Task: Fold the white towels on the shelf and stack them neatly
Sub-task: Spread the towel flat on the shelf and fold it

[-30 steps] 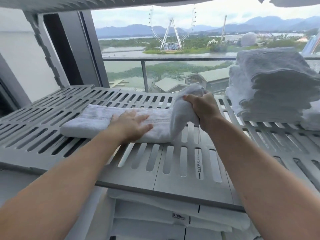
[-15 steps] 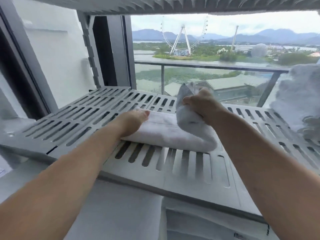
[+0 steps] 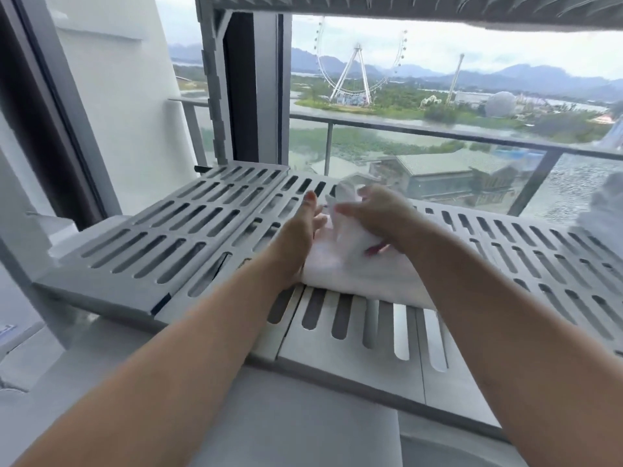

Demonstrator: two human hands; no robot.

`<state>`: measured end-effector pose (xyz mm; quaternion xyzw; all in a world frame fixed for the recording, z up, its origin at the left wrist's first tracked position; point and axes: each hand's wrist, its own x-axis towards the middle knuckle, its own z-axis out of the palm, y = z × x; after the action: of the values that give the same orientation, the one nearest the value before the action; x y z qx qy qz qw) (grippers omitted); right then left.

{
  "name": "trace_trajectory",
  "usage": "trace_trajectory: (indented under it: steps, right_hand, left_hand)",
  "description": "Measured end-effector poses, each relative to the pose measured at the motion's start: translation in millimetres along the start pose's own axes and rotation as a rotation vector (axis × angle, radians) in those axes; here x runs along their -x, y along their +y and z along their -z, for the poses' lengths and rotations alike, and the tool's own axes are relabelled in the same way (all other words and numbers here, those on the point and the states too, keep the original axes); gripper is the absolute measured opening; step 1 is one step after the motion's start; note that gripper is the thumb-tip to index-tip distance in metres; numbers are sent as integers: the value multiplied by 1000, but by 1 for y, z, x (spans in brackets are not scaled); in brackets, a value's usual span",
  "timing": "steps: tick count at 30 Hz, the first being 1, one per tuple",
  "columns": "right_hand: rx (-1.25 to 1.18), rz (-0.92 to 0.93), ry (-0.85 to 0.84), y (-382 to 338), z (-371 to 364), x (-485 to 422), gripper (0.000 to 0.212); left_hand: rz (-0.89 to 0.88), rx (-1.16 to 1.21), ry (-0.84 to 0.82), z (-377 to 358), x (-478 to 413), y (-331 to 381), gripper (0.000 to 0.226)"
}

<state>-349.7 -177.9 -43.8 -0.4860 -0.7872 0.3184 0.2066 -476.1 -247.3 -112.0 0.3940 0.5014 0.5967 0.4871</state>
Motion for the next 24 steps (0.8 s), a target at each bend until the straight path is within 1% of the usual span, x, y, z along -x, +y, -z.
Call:
trace_trajectory:
  steps: [1,2,3,5,6,7,9,11,13,15,17,18,21,24]
  right_hand:
    - [-95,-31,-61,-2,4,1,40]
    - [-143,-34,-66,1,7,2,37]
    - [-112,4,-28,4,9,1,34]
    - [158,127,114,20,5,2,31]
    - [304,166,147,27,-3,5,30]
    - [409,192,135,33,-14,10,32]
    - [524,201,58,36,-35,18,48]
    - [569,177,17,33,-49,23,70]
    - [661,180,23,34,-59,27,82]
    - [710,201,39,39,-63,33,85]
    - [693,239,47,44,-62,36,86]
    - [682,264,58,46,-60,37,85]
    - [651,328,124,58,-54,40,76]
    - [604,353,178,72,-42,46,63]
  left_hand:
    - [27,74,-45,0,-1,1,75]
    - [64,133,-68,1,-1,3,75]
    - [94,144,-57,2,-1,6,75]
    - [93,72,-21,5,-3,12,66]
    - [80,17,-2,7,-5,16,60]
    - [72,-64,28,9,-8,20,57]
    - [23,-337,93,10,-12,34,58]
    - [-114,-625,165,6,-19,47,54]
    - [-251,-760,161,-2,-29,58,44]
    - [-276,-822,65,-13,-43,60,37]
    - [-221,-900,-28,-23,-59,54,33]
    - [-191,-955,-48,-26,-66,48,32]
    - [-146,-1182,-51,-27,-79,29,29]
    - [-183,-1348,-19,-33,-77,17,30]
